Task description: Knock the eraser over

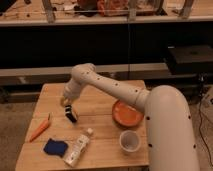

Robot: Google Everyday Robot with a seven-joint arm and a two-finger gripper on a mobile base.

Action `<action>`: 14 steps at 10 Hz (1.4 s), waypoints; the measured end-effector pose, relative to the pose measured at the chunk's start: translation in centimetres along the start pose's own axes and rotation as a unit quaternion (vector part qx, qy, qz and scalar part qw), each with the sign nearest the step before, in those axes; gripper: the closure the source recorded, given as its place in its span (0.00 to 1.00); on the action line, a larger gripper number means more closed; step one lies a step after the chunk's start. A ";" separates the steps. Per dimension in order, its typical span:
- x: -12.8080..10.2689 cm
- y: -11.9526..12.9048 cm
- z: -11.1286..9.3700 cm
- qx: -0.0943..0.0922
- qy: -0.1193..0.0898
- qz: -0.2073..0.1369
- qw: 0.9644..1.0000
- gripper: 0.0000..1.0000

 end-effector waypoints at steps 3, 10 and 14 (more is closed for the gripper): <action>-0.3 0.0 -0.1 0.002 -0.001 0.002 1.000 0.98; -0.7 0.0 -0.3 0.007 -0.003 0.007 1.000 0.98; -0.9 0.0 -0.4 0.009 -0.004 0.009 1.000 0.98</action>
